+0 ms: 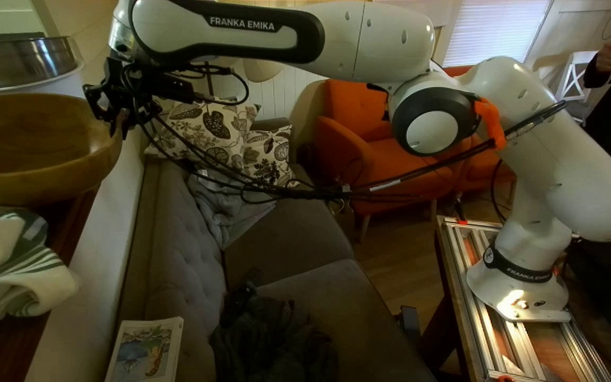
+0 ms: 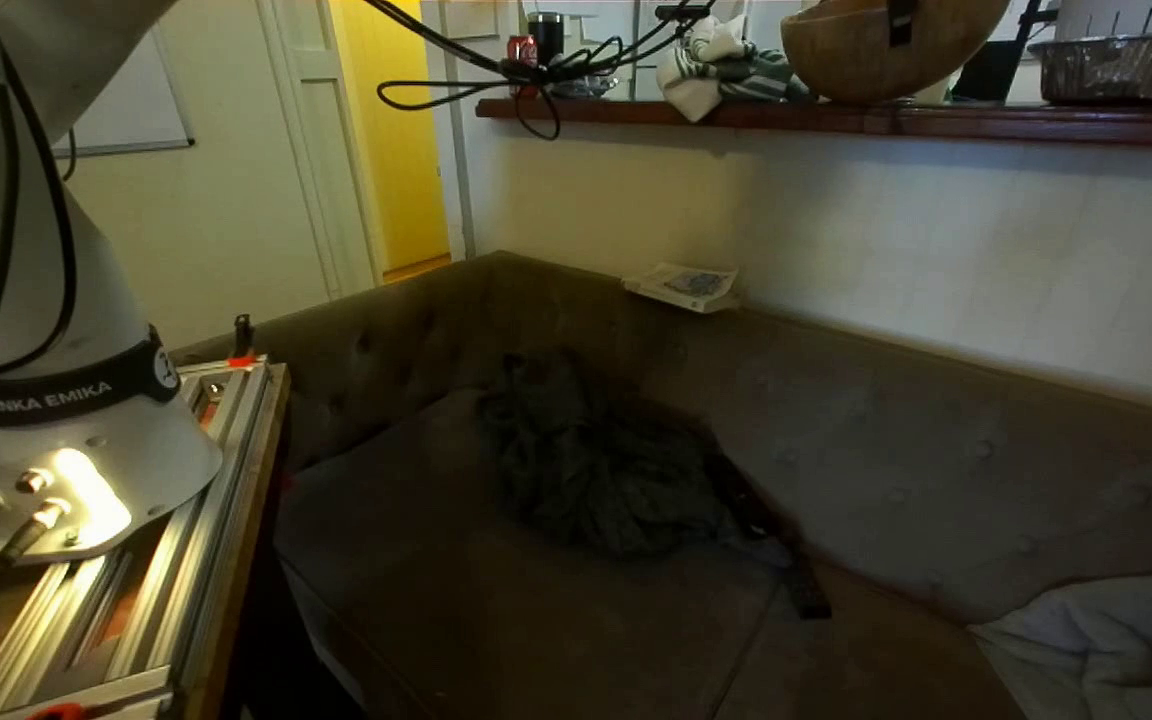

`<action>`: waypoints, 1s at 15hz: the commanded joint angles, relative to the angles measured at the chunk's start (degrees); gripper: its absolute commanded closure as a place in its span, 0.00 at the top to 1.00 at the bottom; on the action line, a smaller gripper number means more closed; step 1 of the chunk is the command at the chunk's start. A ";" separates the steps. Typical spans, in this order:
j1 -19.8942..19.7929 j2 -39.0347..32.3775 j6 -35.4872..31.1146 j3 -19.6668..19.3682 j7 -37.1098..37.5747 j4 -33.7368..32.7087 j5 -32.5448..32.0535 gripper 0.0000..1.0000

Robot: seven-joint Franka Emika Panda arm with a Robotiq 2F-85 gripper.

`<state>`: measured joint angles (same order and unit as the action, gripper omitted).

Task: Put the bowl on the countertop

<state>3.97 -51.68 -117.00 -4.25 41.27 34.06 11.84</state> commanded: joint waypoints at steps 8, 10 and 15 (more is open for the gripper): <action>-0.42 -1.10 -1.42 1.34 2.63 -5.29 1.60 0.05; -0.50 -1.41 -1.57 1.41 2.85 -5.34 1.64 0.05; -0.23 -2.49 -3.67 1.76 6.03 -5.97 2.20 0.05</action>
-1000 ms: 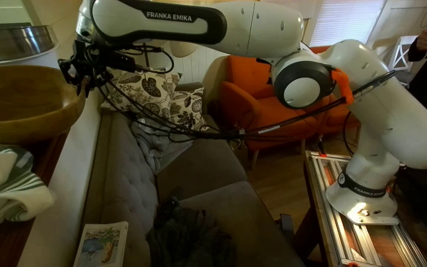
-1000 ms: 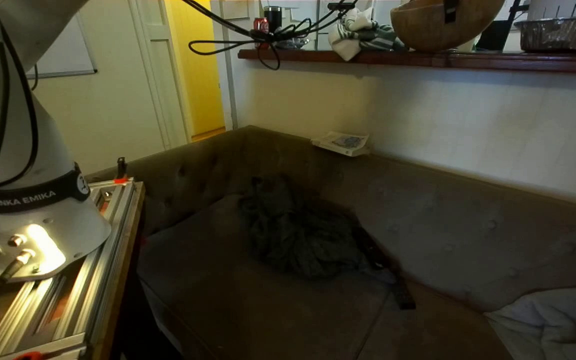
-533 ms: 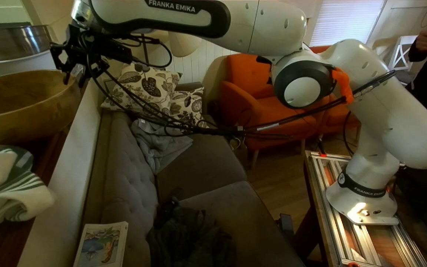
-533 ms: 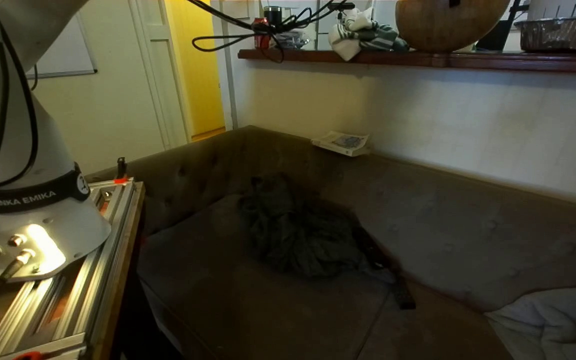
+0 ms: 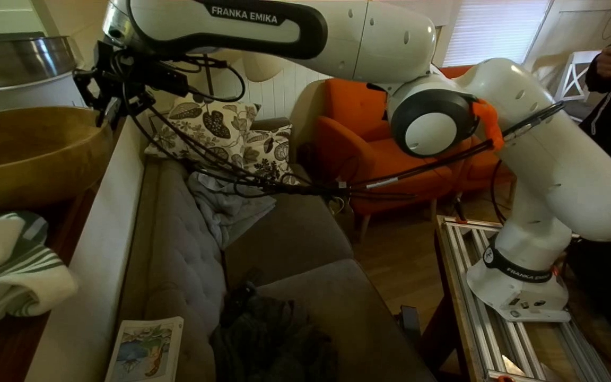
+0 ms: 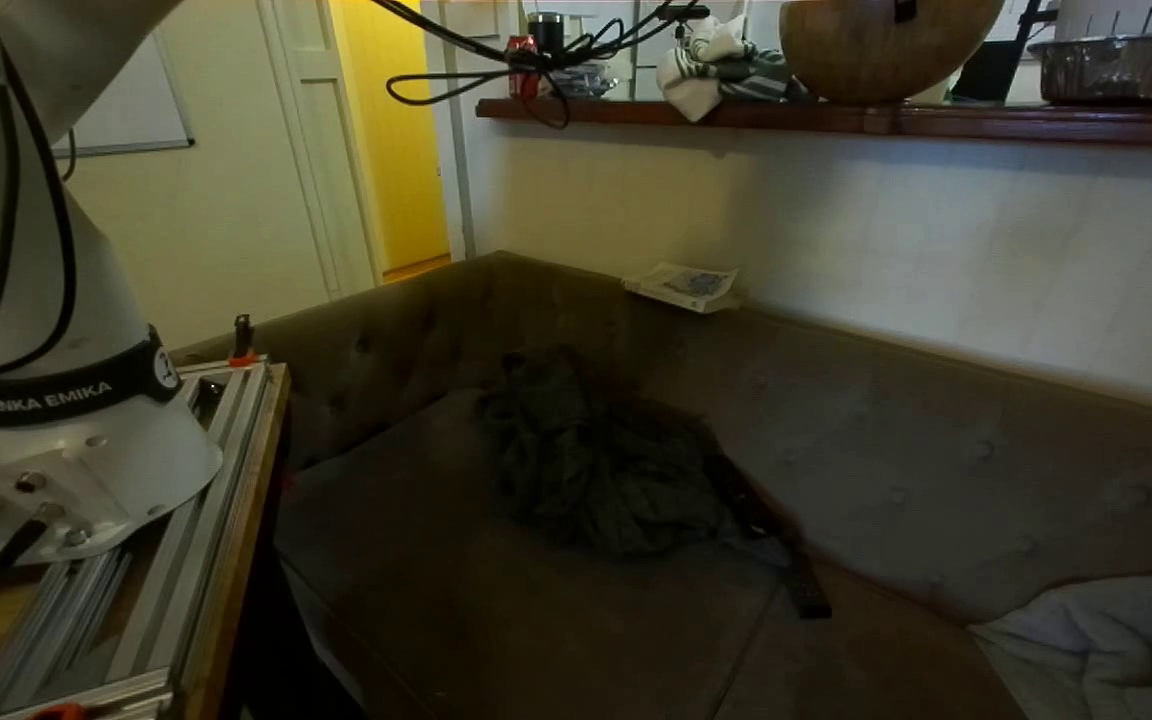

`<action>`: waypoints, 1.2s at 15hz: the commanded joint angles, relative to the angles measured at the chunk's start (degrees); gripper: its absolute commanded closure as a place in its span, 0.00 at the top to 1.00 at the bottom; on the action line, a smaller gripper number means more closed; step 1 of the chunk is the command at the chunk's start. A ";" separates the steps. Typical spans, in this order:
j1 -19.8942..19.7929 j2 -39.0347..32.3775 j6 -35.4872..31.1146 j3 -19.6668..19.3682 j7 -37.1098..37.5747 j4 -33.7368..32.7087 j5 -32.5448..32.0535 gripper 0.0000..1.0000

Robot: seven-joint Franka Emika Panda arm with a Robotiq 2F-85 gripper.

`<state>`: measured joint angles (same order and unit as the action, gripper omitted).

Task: Put the bowl on the countertop

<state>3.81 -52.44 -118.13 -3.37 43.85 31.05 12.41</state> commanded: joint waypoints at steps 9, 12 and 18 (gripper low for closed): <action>0.78 -2.47 -6.97 0.08 7.18 -3.17 0.16 0.59; 1.03 -1.70 -8.21 -0.05 6.64 -3.55 -0.16 0.82; 0.67 3.44 2.85 -0.76 6.57 -4.20 -6.10 1.00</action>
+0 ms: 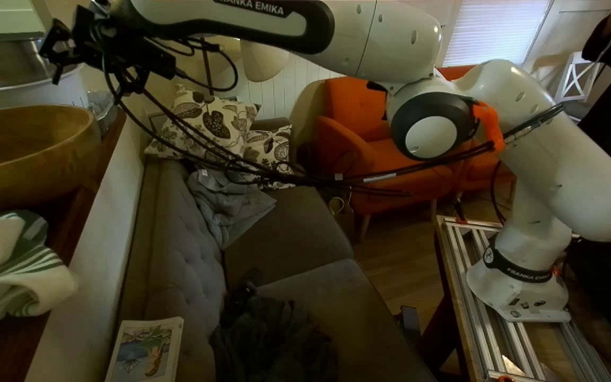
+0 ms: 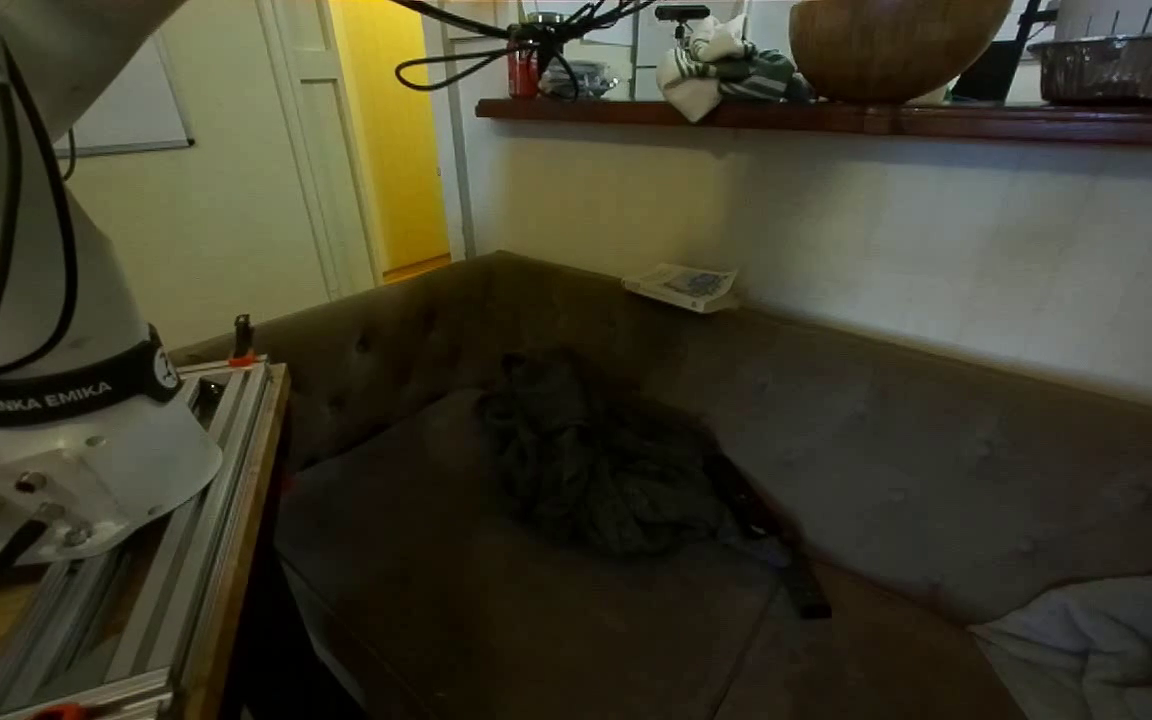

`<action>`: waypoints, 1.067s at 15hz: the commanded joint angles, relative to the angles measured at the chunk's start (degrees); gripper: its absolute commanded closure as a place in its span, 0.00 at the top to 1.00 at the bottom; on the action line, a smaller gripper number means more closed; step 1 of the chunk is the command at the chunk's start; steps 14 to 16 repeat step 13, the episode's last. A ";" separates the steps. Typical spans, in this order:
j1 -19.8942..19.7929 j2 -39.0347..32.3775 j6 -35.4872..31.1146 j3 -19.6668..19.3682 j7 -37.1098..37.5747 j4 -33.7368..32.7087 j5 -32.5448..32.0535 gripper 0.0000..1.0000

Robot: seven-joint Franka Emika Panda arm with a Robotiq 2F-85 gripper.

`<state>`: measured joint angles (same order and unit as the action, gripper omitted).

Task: Put the bowl on the countertop

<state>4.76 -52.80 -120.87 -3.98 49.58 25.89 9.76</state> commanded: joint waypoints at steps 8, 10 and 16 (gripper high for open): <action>-3.31 12.75 31.08 1.61 -12.79 1.15 -6.06 1.00; -3.40 12.90 29.95 2.52 -17.75 -0.16 -5.85 1.00; -3.00 12.90 28.78 2.09 -16.60 0.15 -6.59 1.00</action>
